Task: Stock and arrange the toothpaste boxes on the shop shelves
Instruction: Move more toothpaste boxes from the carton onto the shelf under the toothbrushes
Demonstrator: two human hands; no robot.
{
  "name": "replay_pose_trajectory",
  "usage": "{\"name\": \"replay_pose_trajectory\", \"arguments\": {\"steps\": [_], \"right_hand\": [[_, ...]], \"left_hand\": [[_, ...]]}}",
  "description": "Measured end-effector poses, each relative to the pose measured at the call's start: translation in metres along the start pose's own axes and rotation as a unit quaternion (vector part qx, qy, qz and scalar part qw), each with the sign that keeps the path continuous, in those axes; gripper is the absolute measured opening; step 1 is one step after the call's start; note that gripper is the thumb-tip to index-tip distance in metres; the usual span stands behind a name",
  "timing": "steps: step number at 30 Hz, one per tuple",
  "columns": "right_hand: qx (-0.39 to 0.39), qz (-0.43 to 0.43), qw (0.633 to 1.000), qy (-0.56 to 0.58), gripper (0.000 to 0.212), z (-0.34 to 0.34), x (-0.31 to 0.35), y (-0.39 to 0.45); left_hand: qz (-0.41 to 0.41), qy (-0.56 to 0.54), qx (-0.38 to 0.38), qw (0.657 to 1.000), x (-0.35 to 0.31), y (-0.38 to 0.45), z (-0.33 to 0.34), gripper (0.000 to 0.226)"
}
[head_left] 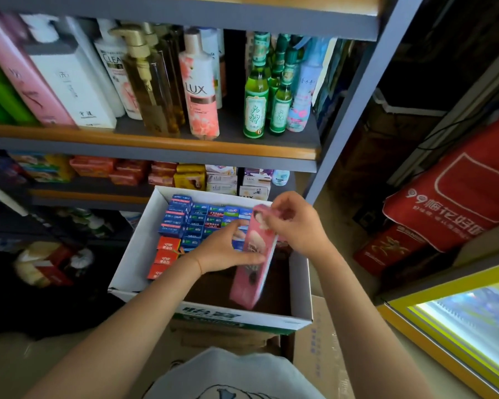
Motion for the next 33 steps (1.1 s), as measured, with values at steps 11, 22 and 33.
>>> {"name": "replay_pose_trajectory", "arguments": {"steps": [11,22,33], "right_hand": [[0.040,-0.002,0.862,-0.506,0.033,0.026,-0.089,0.000],[0.103,-0.039,0.883,-0.455,0.041,0.052,-0.093,-0.023],[-0.034,-0.073,0.990,-0.113,0.006,0.022,0.073,0.000]], "left_hand": [[-0.102,-0.148,-0.107,0.978,0.019,-0.006,-0.003,0.036],[-0.122,-0.203,-0.098,0.967,0.030,-0.009,-0.005,0.044],[-0.086,-0.359,-0.097,0.924,0.043,-0.046,-0.040,0.048]]}}
Point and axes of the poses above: each hand's wrist, its own y-axis towards the middle knuckle, its own z-axis out of the palm, x = y × z, the point moved 5 cm from there along y, towards the middle knuckle, and after that the axes turned 9 degrees about y, right-handed, at the moved point
